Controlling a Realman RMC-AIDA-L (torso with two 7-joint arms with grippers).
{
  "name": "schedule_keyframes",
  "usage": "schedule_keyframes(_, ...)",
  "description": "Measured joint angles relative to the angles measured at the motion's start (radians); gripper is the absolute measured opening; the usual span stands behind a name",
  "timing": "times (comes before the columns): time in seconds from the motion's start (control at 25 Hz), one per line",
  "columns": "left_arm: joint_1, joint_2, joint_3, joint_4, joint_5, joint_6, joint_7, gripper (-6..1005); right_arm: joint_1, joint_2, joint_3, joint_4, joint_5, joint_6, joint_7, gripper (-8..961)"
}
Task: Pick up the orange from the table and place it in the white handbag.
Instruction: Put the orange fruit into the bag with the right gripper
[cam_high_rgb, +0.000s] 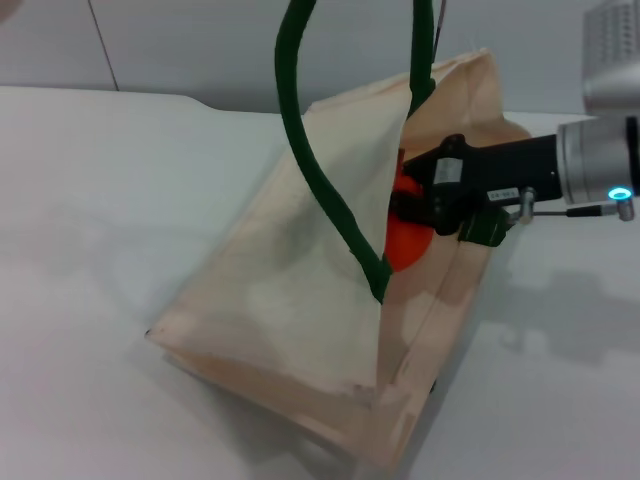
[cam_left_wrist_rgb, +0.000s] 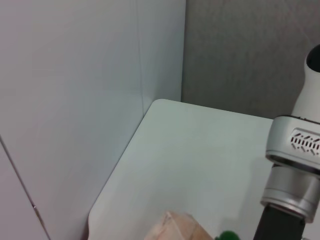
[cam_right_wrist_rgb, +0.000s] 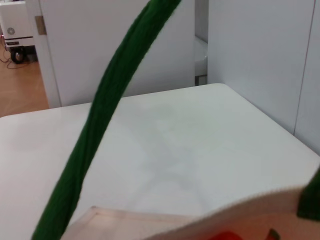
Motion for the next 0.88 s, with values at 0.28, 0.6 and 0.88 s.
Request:
schedule_keyframes(0.28, -0.001, 0.005, 0.000, 0.036, 0.000, -0.001, -0.004, 142, 0.043, 0.002, -0.035, 0.063, -0.005, -0.083, 0.011, 126)
schedule_keyframes(0.6, -0.001, 0.007, 0.000, 0.036, 0.000, -0.002, -0.005, 142, 0.059, 0.003, -0.069, 0.079, -0.001, -0.113, 0.054, 115)
schedule_keyframes(0.88, -0.002, 0.008, 0.000, 0.036, 0.000, -0.002, -0.006, 143, 0.058, 0.003, -0.076, 0.080, 0.002, -0.118, 0.047, 239)
